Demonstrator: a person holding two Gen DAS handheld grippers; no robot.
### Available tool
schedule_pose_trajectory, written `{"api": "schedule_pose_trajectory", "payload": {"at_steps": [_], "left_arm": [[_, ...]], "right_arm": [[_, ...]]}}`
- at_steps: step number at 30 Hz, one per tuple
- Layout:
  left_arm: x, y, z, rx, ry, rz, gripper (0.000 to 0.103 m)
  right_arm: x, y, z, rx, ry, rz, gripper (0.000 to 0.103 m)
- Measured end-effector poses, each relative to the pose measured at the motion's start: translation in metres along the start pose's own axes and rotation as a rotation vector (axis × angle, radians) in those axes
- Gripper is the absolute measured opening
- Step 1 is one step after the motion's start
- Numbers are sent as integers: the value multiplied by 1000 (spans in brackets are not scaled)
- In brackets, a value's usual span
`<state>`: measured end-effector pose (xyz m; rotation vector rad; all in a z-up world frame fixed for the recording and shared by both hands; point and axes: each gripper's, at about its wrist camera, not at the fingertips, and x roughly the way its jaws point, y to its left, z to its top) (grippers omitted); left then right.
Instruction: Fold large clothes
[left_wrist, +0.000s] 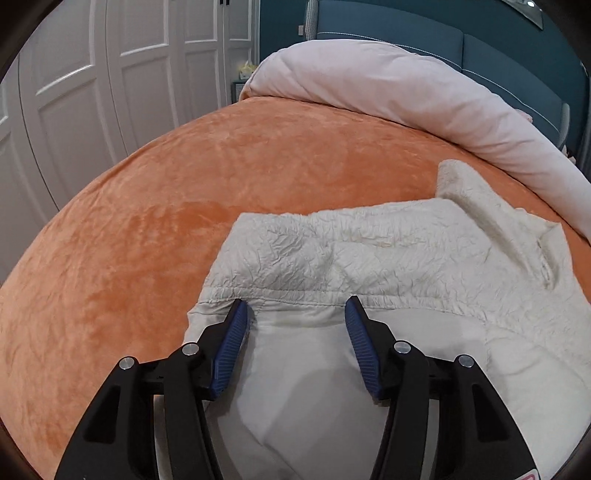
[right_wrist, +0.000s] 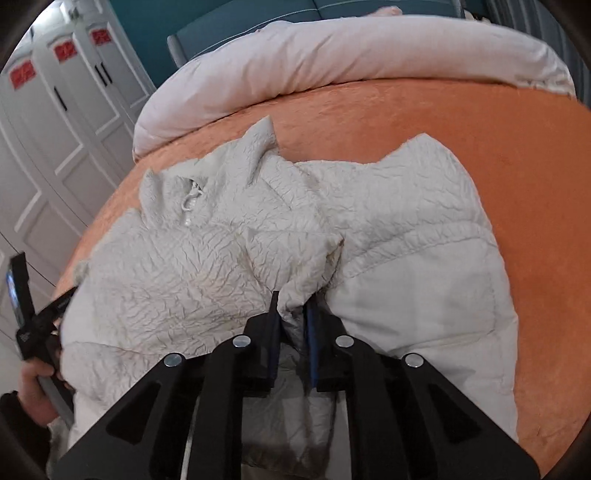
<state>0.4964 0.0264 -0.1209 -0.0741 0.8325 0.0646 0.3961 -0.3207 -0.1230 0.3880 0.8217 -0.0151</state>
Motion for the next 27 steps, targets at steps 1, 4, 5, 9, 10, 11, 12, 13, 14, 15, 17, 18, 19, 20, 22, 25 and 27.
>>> {"api": "schedule_pose_trajectory", "payload": {"at_steps": [1,4,5,9,10,11,12,13,14,15,17,18,19,20,22,25,27], "left_arm": [[2,1,-1,-6,1,-3,55],[3,2,-2,-6,3,1,56],[2,1,-1,-4,5,6,56],[-30,6,2,14,12,-7,56],[-47,14,-1,15,9,-49,57],[-61,21,-5,21,10,-82,60],[-75,27,-11,34,9,-91,61],[-84,32,-17,47,8,-84,61],[-89,36,-24,57,17,-81,61],[-90,38,-28,58,30,-77,61],[-85,39,-41,54,75,-61,61],[-81,40,-47,51,91,-46,61],[-76,40,-53,45,103,-36,61],[-73,41,-57,43,107,-29,63],[-70,41,-64,50,108,-23,64],[-64,45,-71,27,110,-23,72],[-60,47,-73,16,109,-17,77]], "right_arm": [[2,1,-1,-6,1,-5,10],[4,-7,-3,24,5,27,11],[4,-8,-3,32,8,34,11],[-30,-2,-1,22,8,-17,18],[-47,0,-4,9,-10,-12,18],[-60,2,-9,-2,-24,2,18],[-72,3,-14,-13,-34,17,18],[-81,4,-21,-26,-33,21,18],[-83,6,-24,-32,-22,19,16],[-82,9,-29,-41,-3,21,15],[-73,16,-33,-79,24,-19,15],[-66,19,-36,-101,42,-49,15],[-56,20,-40,-112,67,-72,15],[-50,21,-43,-115,80,-82,15],[-41,19,-50,-124,90,-91,14],[-39,15,-55,-110,76,-79,13],[-36,14,-55,-108,77,-73,13]]}}
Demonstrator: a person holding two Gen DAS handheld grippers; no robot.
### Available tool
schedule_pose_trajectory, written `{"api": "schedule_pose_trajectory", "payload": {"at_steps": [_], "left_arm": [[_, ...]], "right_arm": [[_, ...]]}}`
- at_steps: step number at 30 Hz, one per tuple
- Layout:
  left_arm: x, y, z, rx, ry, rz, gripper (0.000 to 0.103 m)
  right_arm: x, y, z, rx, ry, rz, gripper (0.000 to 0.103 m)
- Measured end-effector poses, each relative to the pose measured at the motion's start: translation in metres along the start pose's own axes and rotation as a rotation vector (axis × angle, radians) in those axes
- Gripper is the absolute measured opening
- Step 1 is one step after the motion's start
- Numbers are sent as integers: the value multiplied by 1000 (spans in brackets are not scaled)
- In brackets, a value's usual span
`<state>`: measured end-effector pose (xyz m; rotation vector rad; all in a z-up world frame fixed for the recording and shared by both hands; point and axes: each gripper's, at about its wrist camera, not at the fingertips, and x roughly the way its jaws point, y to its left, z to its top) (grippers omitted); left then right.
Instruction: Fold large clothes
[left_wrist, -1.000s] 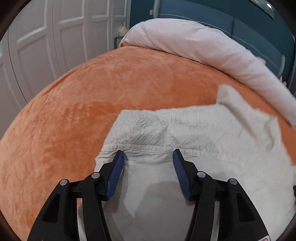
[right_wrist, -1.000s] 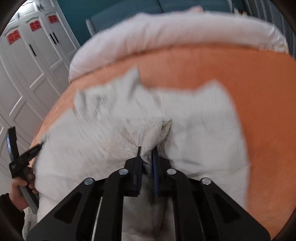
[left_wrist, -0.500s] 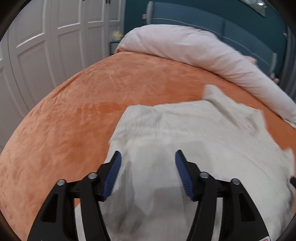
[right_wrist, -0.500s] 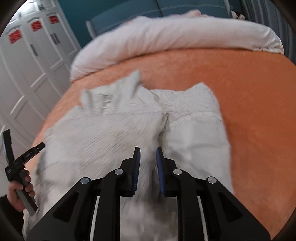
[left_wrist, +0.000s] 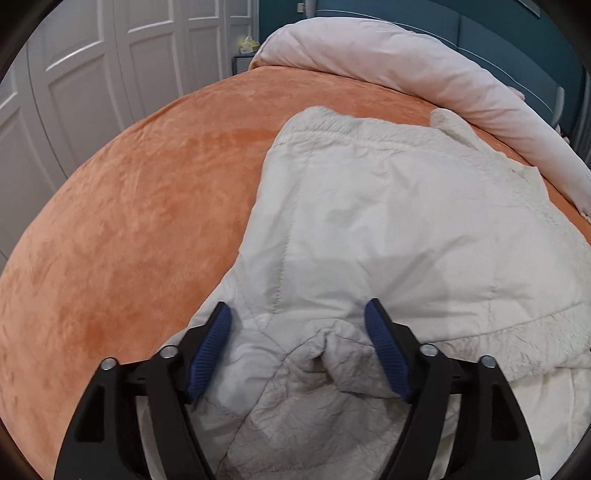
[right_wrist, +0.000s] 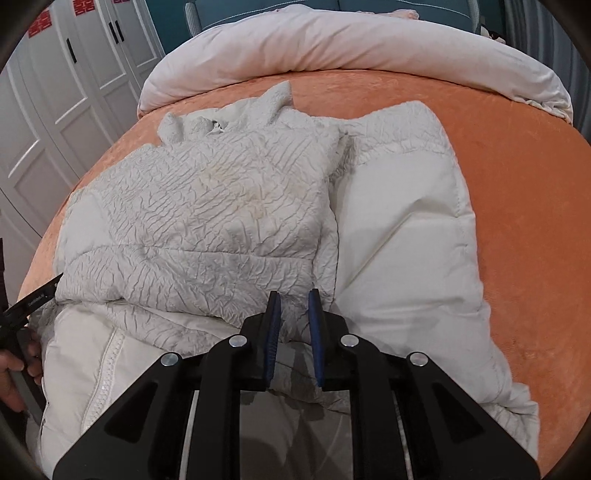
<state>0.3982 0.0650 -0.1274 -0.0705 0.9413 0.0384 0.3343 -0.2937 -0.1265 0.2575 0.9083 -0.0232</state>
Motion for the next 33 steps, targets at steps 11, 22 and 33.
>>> {"api": "schedule_pose_trajectory", "payload": {"at_steps": [11,22,33], "left_arm": [[-97,56,-33,-88,36,-86,77],[-190,95,-138,-65,79,-46,77],[-195,112,-193,-129,164,-66,82]], "right_arm": [[-112,-13,-51,-4,51,-76,33],[-218,3,-138,-52,27,-172,48],[-248,-25,-213,47,60,-193,63]]}}
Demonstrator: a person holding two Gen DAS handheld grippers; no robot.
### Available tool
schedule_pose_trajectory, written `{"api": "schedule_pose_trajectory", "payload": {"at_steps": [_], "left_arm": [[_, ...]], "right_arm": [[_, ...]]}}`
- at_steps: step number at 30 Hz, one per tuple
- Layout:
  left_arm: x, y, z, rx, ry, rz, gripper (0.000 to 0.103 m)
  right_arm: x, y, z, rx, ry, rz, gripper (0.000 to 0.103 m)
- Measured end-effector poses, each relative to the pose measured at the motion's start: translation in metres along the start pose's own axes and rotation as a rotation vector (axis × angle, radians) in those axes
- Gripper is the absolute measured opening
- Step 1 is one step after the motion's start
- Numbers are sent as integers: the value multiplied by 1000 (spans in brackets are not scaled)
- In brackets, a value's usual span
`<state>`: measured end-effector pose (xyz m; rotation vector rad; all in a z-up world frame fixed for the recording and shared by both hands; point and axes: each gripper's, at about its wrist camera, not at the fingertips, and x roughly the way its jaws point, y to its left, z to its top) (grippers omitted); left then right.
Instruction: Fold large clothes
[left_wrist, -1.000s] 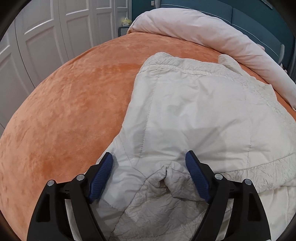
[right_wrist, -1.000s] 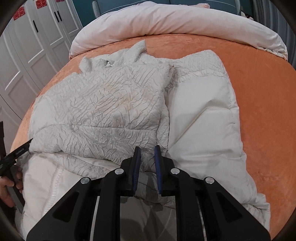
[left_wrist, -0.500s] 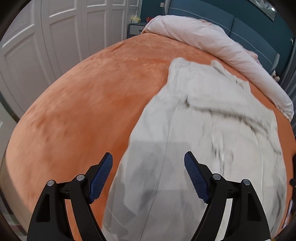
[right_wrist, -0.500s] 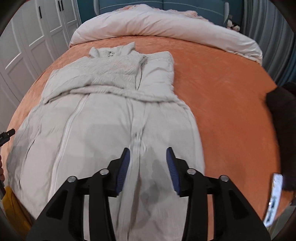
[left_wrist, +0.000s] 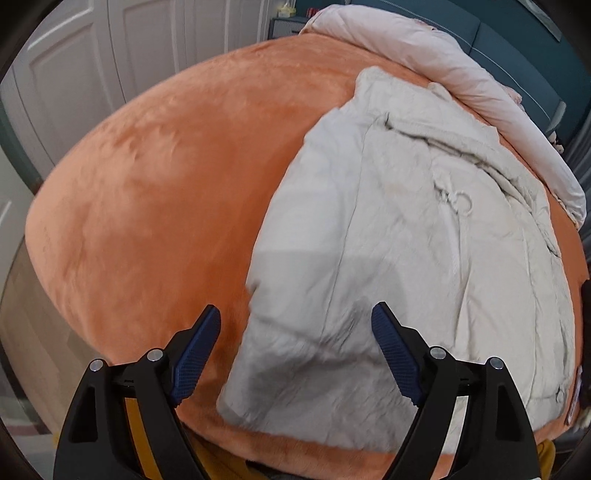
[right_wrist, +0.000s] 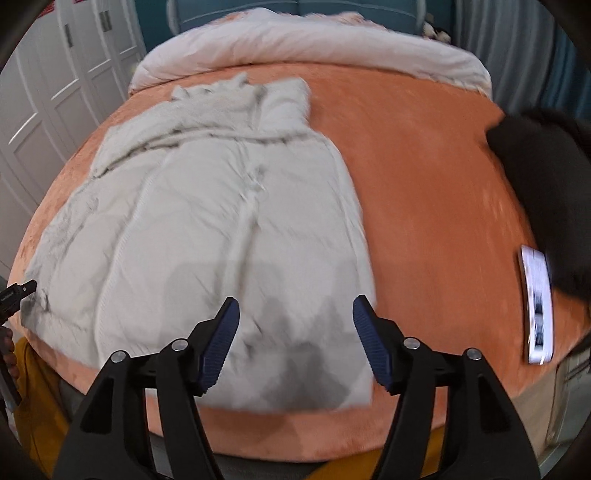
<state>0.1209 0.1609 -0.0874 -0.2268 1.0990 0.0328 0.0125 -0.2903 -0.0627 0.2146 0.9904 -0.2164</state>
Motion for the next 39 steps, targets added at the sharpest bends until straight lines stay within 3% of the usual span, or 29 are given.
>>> {"api": "schedule_pose_trajectory", "payload": {"at_steps": [3,6,10,12,13,14,15,16,18,19,22,25,27,31,35,37,39], "left_arm": [[3,12,-7,-58,11,-44,86],[8,20,-13,-105,31,-87,87],[5,18,-16,-81,25,-98,86],[6,17,-16,-71,32,-112,80],[6,16,-16,-63,37,-135,68],[5,14,-16,-53,43,-161,52],[3,12,-15,-46,47,-184,46],[-1,10,-15,-35,51,-207,31],[-13,5,-14,4,42,-211,7],[-24,4,-15,26,26,-219,4],[-61,6,-17,84,-11,-269,2],[-101,6,-28,171,-20,-287,2],[-124,9,-44,218,-1,-286,2],[-158,20,-86,289,90,-261,2],[-175,24,-122,317,191,-228,2],[-185,19,-124,317,197,-234,2],[-199,12,-109,297,131,-266,2]], "right_arm": [[7,-23,-22,76,37,-1,63],[16,-44,-40,177,73,65,64],[26,-55,-50,265,82,148,65],[35,-57,-51,305,94,190,64],[39,-57,-51,320,103,220,61],[41,-55,-51,323,110,231,52],[41,-52,-50,320,114,245,32],[39,-47,-48,312,116,288,23],[24,-38,-45,272,93,272,14],[11,-35,-43,238,65,271,12],[-29,-30,-39,168,11,290,10],[-64,-23,-46,57,14,271,10],[-84,-18,-60,-25,49,244,10],[-114,-9,-110,-186,210,202,10],[-133,-6,-151,-250,349,203,10],[-141,-5,-154,-241,355,209,10],[-152,-9,-133,-195,290,234,10]]}}
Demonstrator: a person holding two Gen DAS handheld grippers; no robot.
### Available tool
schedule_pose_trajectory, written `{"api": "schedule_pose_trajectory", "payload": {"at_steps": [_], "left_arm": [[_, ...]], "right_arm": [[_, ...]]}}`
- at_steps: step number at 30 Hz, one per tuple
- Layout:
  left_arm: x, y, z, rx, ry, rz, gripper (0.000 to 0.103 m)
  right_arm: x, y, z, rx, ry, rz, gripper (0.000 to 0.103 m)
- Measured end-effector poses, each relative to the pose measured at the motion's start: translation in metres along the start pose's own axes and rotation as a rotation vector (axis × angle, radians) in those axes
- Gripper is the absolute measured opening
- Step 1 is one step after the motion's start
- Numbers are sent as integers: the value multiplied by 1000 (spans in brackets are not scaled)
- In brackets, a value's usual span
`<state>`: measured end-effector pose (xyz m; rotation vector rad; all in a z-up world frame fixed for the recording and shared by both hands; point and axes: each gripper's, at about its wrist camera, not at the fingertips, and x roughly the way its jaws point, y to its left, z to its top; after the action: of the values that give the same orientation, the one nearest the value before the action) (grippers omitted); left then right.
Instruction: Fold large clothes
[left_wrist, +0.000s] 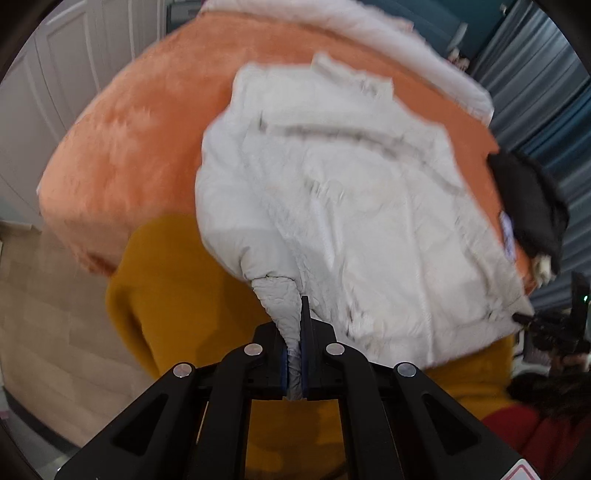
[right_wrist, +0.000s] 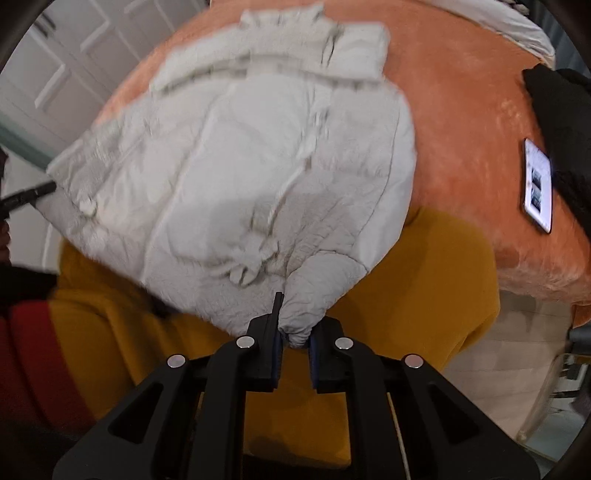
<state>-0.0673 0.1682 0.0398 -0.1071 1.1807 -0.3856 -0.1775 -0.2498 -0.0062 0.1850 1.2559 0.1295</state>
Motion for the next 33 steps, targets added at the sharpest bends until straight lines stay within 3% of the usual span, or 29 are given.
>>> {"api": "schedule_pose_trajectory", "payload": {"at_steps": [6,9,11,14,18,21,23,25,26,30,31,33], "left_arm": [[-29,-15,91,20,-297,-54,2],[-16,-17,145,4,-401,-23,3],[0,-16,181,-12,-450,28,4],[39,-8,234,-51,-471,100,9],[94,6,280,-77,-440,173,13],[134,21,308,-98,-380,196,15],[153,37,320,-132,-332,165,15],[158,53,325,-172,-304,114,15],[155,62,326,-187,-302,81,16],[132,78,329,-203,-317,-6,18],[122,84,329,-200,-328,-9,18],[103,84,330,-197,-394,65,33]], "right_arm": [[-51,-40,102,157,-368,92,10],[-54,-57,169,210,-534,106,10],[-45,-65,206,241,-587,104,10],[-20,-74,258,290,-636,66,10],[23,-86,310,337,-645,15,13],[56,-99,334,382,-622,28,17],[67,-109,335,415,-625,58,23],[68,-116,333,450,-652,79,32],[64,-122,331,464,-688,71,41],[51,-135,324,469,-731,59,43],[49,-133,323,461,-734,59,43],[46,-129,321,435,-733,59,43]]}}
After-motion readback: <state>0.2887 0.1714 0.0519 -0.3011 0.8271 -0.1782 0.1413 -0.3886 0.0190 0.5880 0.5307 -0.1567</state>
